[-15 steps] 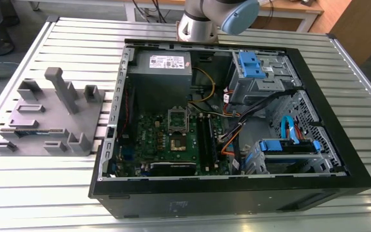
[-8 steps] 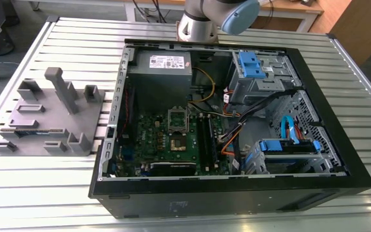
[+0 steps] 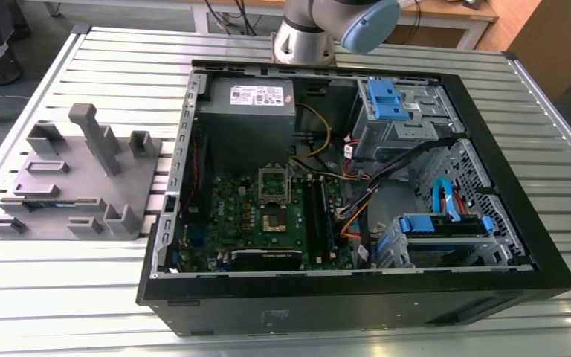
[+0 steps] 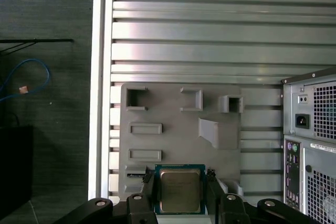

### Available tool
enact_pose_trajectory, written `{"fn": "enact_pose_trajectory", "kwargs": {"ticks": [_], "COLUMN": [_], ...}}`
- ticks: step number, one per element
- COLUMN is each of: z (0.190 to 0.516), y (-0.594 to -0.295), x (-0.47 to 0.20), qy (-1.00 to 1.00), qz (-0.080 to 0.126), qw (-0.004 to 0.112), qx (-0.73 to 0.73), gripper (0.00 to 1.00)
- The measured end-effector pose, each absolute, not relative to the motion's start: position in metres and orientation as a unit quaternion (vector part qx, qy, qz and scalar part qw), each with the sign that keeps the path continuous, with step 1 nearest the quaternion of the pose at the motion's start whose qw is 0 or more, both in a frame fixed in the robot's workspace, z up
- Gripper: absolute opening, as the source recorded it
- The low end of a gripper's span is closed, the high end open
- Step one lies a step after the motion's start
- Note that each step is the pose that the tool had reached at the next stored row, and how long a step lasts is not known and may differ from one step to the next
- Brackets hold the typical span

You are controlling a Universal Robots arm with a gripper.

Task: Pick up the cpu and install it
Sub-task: 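Pick up the cpu and move it towards the insertion slot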

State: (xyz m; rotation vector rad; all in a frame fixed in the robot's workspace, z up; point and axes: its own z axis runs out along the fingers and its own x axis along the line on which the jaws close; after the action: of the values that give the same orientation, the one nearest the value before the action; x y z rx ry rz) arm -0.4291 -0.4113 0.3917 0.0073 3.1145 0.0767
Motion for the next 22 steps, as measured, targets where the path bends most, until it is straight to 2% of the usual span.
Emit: {"fn": "enact_pose_trajectory", "kwargs": {"ticks": [22], "z": [0.392], "y": [-0.411], "x": [-0.413], "qy": [1.000], "qz": [0.025], "qw": [0.013], "qx": [0.002], "gripper": [0.47]}}
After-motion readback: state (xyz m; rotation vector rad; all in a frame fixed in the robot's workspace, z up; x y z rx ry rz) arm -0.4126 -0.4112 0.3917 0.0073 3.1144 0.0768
